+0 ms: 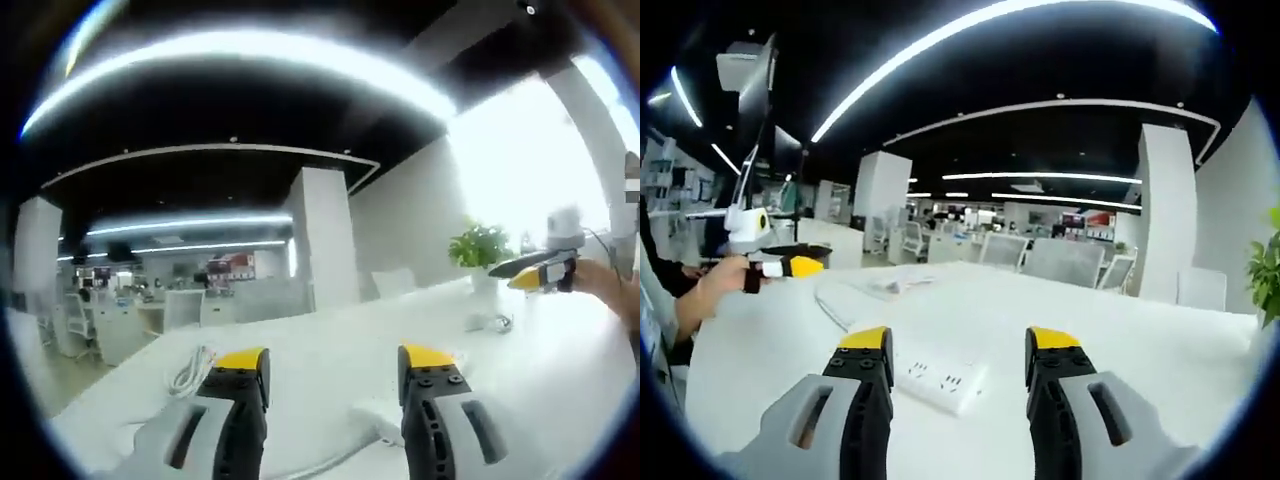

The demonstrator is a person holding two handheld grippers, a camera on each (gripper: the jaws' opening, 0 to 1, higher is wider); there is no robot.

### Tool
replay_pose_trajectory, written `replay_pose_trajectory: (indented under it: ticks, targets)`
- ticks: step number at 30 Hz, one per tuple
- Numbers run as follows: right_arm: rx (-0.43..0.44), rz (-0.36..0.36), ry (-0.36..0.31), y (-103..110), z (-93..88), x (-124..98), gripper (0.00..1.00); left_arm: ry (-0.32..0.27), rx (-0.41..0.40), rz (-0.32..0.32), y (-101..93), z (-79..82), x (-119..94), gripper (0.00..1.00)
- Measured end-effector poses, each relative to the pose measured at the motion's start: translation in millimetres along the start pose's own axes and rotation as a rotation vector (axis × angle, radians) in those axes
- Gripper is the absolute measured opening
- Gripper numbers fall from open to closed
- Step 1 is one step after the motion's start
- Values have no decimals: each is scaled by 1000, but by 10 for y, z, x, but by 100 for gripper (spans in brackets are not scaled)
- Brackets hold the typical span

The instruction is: Straighten the power strip on the desk, plug the charger into it

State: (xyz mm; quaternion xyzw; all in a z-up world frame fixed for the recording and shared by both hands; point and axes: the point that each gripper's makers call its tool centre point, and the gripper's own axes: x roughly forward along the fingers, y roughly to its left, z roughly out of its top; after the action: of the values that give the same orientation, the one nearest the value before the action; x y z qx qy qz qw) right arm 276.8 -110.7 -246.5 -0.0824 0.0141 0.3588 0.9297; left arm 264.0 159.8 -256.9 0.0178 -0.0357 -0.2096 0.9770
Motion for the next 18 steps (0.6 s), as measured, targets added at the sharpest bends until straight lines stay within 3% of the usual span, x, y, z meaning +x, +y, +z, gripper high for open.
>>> replay_pose_trajectory:
  ticks: [5,18]
  targets:
    - [11,46,37,0,-182,134,51,83,32,-23,5,-213,59,44]
    - [37,162,74,60,-497,353,49,109,-7,-117,-92,-391,153,38]
